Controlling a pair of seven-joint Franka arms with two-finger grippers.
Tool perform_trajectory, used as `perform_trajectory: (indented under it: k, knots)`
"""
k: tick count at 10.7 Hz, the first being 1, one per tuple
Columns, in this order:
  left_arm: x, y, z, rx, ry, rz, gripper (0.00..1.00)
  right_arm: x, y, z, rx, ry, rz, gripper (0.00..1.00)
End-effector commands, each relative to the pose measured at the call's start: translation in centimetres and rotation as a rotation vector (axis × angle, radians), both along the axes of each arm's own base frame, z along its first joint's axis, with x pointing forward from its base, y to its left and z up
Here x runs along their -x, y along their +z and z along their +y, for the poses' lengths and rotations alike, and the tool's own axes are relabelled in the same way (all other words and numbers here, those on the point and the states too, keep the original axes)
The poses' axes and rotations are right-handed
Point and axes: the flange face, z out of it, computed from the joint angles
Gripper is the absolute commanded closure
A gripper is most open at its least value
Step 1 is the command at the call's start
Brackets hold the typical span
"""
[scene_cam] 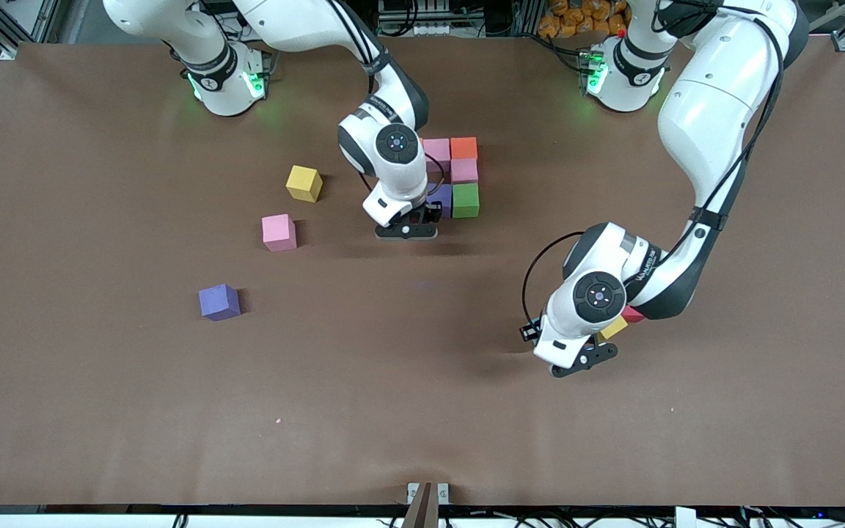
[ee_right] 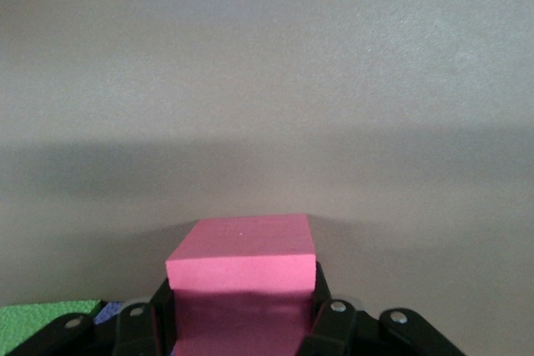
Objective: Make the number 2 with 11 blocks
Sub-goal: 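Place pink below cyan with the right gripper while the left gripper carries cyan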
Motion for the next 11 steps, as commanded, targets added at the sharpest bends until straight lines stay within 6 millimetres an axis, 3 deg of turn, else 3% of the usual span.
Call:
perform_trajectory:
  k: [1, 4, 8, 10, 11]
  knots:
    - [0.3, 1.0, -0.1, -0.031, -0.021, -0.007, 0.37, 0.7, 0.2, -0.2, 0.004, -0.008, 0.0, 0.0]
    - [0.8, 2.2, -1.6, -0.012, -0.035, -0.018, 0.37, -0.5, 2.5, -0.6, -0.019, -0.009, -0.015, 0.0]
    - [2.9, 2.5, -5.9, -0.002, -0.071, -0.019, 0.37, -4.5, 8.1, -1.5, -0.055, -0.057, -0.037, 0.0]
    - [4.6, 2.6, -9.2, -0.007, -0.096, -0.028, 0.37, -7.5, 9.2, -3.8, -0.061, -0.065, -0.05, 0.0]
    - [5.6, 2.5, -10.9, -0.005, -0.111, -0.033, 0.37, -9.2, 9.7, -6.1, -0.04, -0.05, -0.038, 0.0]
